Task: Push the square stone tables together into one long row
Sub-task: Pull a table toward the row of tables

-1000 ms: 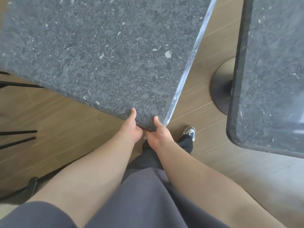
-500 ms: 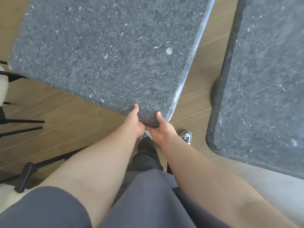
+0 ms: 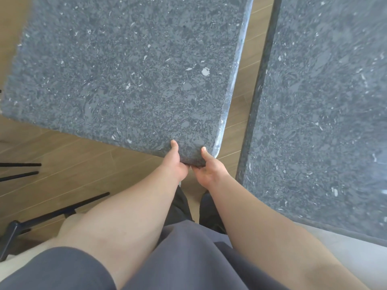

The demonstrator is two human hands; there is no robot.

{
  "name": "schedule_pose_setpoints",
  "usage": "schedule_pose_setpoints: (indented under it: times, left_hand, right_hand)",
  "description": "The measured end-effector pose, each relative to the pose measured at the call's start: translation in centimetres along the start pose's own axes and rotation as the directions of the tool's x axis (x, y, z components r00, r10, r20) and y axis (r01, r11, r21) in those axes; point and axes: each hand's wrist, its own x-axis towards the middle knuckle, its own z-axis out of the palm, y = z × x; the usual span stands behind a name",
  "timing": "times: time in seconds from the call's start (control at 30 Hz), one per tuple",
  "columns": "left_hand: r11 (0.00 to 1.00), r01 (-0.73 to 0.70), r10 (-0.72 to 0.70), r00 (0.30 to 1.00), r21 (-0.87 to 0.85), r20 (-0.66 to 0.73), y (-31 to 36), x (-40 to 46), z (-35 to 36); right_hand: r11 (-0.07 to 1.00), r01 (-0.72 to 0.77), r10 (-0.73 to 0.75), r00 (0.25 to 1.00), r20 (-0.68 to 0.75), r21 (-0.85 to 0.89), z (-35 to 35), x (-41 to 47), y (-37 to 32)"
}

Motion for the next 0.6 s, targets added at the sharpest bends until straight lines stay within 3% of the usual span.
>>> schedule_pose_setpoints:
  times: [0.2,0.6]
  left_hand:
    - [1.000,0.003,-0.004,0.999,-0.025,-0.036,-1.6,0.4,2.1]
    - [1.000,0.020,-0.021,0.998,-0.020,-0.057,-3.8,0.5,5.2]
  right_hand:
    - [0.999,0.018,-0.020,0.998,-0.062,-0.037,-0.6,0.2,-2.8]
    - [1.000,-0.007,0.005,0.999,-0.054,-0.029,-1.4,-0.2,-6.4]
